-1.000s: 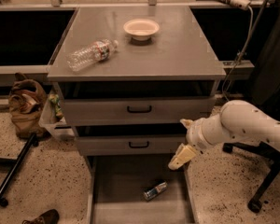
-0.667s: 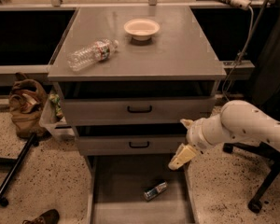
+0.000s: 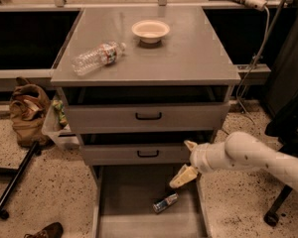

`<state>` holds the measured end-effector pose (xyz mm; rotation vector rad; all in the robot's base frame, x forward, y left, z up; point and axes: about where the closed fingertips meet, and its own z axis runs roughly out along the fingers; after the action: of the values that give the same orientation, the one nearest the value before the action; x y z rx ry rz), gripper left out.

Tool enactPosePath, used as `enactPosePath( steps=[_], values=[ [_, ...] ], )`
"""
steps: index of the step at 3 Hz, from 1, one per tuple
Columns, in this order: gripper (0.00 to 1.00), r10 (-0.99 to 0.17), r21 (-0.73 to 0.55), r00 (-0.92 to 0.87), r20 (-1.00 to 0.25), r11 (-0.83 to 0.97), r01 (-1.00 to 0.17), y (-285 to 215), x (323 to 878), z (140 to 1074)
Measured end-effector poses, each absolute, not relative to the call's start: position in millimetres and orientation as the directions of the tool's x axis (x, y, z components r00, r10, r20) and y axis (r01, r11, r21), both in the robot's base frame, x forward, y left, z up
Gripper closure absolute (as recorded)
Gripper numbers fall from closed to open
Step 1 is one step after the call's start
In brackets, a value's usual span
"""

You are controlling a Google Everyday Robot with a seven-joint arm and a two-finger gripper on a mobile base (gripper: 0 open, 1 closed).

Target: Pick redbull can from bottom drawer and place on counter

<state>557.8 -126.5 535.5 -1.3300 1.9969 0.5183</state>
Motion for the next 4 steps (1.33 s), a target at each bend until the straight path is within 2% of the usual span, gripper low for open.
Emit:
enactPosePath(
  steps=[2,4],
  values=[
    [0.00,-0.557,0.081,-0.287,-0.780,0.365,-0.928,-90.3,531.7,424.9],
    [0.00,-0.568,0.062,-0.280,-0.774,0.373,-0.926,-87.2,537.1,403.2]
  ],
)
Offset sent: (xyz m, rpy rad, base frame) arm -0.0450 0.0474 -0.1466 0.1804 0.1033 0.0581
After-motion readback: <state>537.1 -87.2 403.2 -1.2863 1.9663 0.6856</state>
